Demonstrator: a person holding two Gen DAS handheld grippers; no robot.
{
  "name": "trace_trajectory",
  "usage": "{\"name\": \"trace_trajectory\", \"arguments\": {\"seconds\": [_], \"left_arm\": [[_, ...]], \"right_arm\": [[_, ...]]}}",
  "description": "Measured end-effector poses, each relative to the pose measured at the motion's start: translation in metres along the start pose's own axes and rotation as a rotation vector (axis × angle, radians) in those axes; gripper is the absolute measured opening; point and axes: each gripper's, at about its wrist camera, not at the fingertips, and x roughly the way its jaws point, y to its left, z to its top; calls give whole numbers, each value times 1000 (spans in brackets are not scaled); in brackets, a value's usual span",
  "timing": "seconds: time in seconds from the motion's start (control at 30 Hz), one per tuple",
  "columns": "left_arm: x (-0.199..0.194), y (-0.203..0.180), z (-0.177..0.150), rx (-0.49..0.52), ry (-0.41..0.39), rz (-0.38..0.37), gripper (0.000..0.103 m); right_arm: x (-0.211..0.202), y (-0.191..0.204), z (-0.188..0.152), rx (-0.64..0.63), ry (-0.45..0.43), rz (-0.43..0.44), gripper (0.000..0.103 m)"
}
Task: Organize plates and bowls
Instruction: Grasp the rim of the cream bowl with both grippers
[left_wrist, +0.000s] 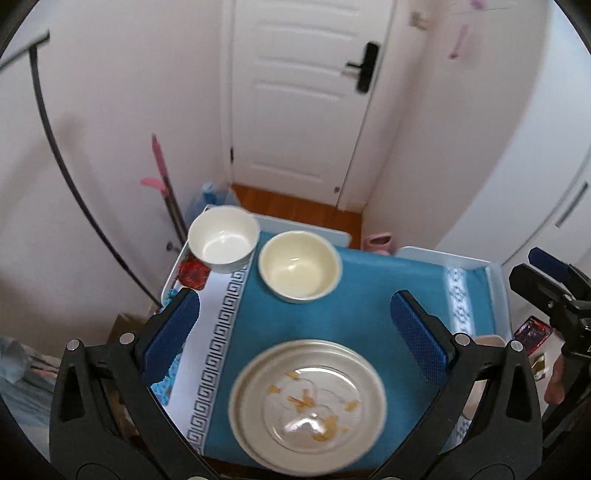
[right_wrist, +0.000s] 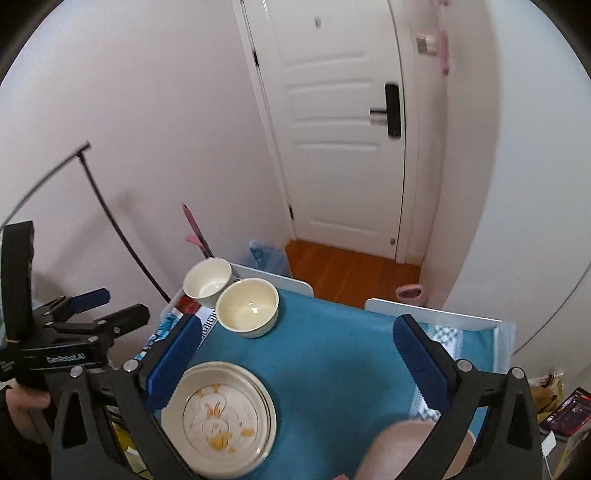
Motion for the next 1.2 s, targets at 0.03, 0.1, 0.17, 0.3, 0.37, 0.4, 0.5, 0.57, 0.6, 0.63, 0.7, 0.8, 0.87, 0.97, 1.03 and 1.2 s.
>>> {"name": "trace_trajectory", "arguments": {"seconds": [0.03, 0.1, 0.17, 0.3, 0.37, 0.4, 0.5, 0.57, 0.6, 0.63, 0.7, 0.8, 0.87, 0.97, 1.03, 1.2], "left_arm": [[16, 12, 5, -10, 28, 3, 103], [38, 27, 10, -19, 69, -7, 103], [67, 46, 14, -38, 126, -29, 102], [119, 65, 16, -59, 228, -60, 100], [143, 69, 14, -60, 273, -84, 96], [155, 69, 12, -54, 292, -92, 93], [181, 66, 10, -46, 339, -116, 82], [196, 65, 7, -46, 374, -135, 77], [199, 63, 6, -47, 382, -139, 73], [206, 63, 5, -49, 390, -146, 69], [217, 61, 3, -50, 404, -154, 61], [227, 60, 1, -52, 429, -162, 45], [232, 59, -1, -52, 440, -172, 42], [235, 54, -3, -43, 442, -181, 30], [234, 52, -4, -52, 440, -199, 20], [233, 46, -4, -14, 432, -185, 20]], "right_arm": [[17, 4, 5, 7, 25, 1, 103], [47, 8, 10, 25, 74, 0, 103], [79, 10, 13, 45, 133, 5, 103], [139, 13, 12, 90, 221, -10, 93], [167, 14, 6, 117, 268, -1, 83], [177, 15, 2, 126, 289, 1, 77], [205, 16, -5, 145, 349, -5, 67], [221, 16, -10, 165, 386, 2, 67], [228, 16, -9, 172, 402, 3, 65], [234, 16, -11, 178, 417, 6, 64], [246, 14, -14, 188, 438, 10, 59], [258, 11, -18, 204, 460, 22, 52], [265, 10, -20, 216, 467, 39, 44], [270, 10, -23, 224, 477, 48, 33], [275, 11, -24, 226, 481, 56, 32], [276, 14, -24, 241, 465, 89, 17]]}}
